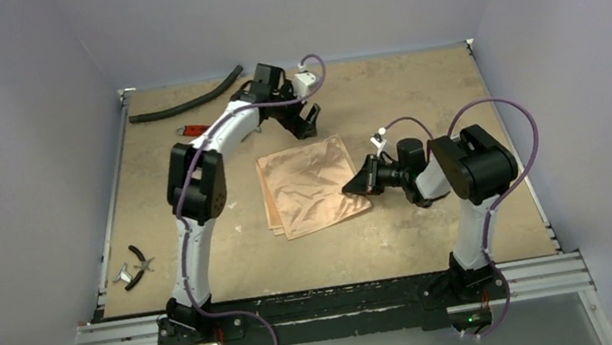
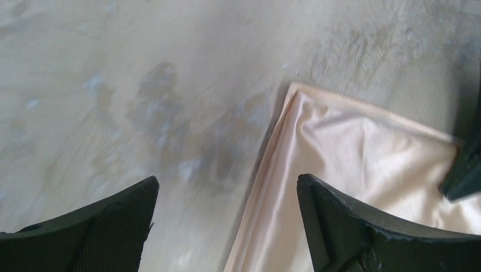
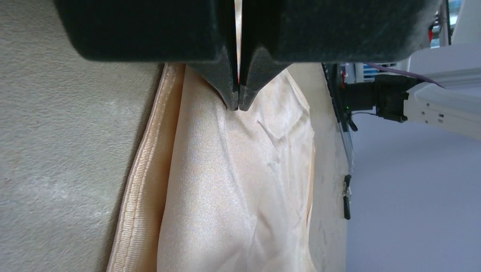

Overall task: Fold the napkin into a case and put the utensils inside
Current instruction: Smooth out the lower triangle-folded napkin at the center of the board.

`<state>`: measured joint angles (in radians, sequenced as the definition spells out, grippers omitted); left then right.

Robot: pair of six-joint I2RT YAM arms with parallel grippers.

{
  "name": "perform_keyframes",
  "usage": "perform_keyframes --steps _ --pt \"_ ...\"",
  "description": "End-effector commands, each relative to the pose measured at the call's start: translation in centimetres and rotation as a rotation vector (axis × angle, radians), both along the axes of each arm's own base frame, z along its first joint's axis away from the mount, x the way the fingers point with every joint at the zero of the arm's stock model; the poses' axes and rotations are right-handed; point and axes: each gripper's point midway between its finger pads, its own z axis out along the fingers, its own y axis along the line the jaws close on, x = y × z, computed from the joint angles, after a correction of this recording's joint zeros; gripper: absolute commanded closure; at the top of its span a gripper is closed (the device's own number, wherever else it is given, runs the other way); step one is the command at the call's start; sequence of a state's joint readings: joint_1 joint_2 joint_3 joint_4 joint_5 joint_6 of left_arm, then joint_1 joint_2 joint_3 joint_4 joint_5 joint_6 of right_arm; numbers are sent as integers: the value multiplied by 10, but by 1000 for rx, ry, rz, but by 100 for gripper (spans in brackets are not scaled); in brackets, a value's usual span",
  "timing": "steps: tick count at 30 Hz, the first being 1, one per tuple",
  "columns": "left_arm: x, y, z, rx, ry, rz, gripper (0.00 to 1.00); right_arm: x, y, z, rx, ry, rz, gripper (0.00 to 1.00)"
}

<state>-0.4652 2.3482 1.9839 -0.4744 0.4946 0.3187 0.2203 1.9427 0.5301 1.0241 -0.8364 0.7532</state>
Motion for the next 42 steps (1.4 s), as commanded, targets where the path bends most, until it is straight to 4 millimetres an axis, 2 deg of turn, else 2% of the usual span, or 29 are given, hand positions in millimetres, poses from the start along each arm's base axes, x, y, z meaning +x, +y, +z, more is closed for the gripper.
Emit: perform_keyframes --steps 1,4,6,8,10,13,14,15,17,20,21,22,23,26,28,29,31,33,34,36,37,38,40,42 --pt "-51 37 62 29 -20 -129 9 4 -6 0 -33 6 -54 100" --pt "-110 50 54 84 41 -255 8 12 -7 13 -54 -23 -71 100" --pt "-147 55 52 115 35 -330 6 18 -7 28 -58 -59 -72 100" --pt "-176 55 46 162 17 -389 5 27 -6 50 -59 -117 -72 100" --pt "-190 54 50 178 -8 -418 5 37 -7 76 -80 -190 -79 96" --pt "-193 50 75 129 -59 -395 3 58 -17 121 -202 -349 -109 82" --pt "-196 49 78 112 -75 -401 3 64 -22 135 -250 -406 -118 80" --pt "-201 49 76 104 -79 -415 2 66 -23 151 -268 -442 -113 71" --pt "-209 53 59 131 -82 -437 2 75 -25 175 -284 -493 -127 61" --pt "-214 62 24 235 -106 -479 2 96 -29 182 -273 -426 -185 49" --pt "-214 65 15 257 -99 -482 1 100 -31 189 -254 -444 -176 37" --pt "-212 66 8 274 -90 -480 1 102 -34 200 -219 -469 -191 18" --pt "-212 68 3 288 -78 -483 2 107 -39 212 -215 -505 -237 4" --pt "-207 71 -4 306 -103 -482 1 132 -75 253 -408 -671 -417 2" --pt "-203 74 -5 322 -143 -491 2 138 -94 272 -531 -762 -475 2" --pt "-198 77 -5 335 -165 -482 1 136 -95 277 -532 -774 -470 2" --pt "-177 82 -1 321 -185 -414 2 133 -97 291 -532 -807 -481 2" --pt "-145 87 9 257 -166 -318 1 129 -87 298 -493 -844 -424 2" --pt "-131 94 12 232 -137 -278 1 128 -80 297 -473 -847 -378 5" --pt "-103 108 18 204 -103 -200 1 130 -68 284 -462 -809 -289 33" --pt "-92 116 19 197 -97 -173 1 131 -65 273 -463 -765 -257 52" --pt "-83 123 18 195 -91 -149 1 136 -67 265 -485 -729 -260 71" --pt "-74 132 11 199 -80 -129 5 138 -70 253 -524 -689 -251 99" --pt "-70 136 2 203 -58 -124 11 128 -65 245 -505 -676 -227 100"
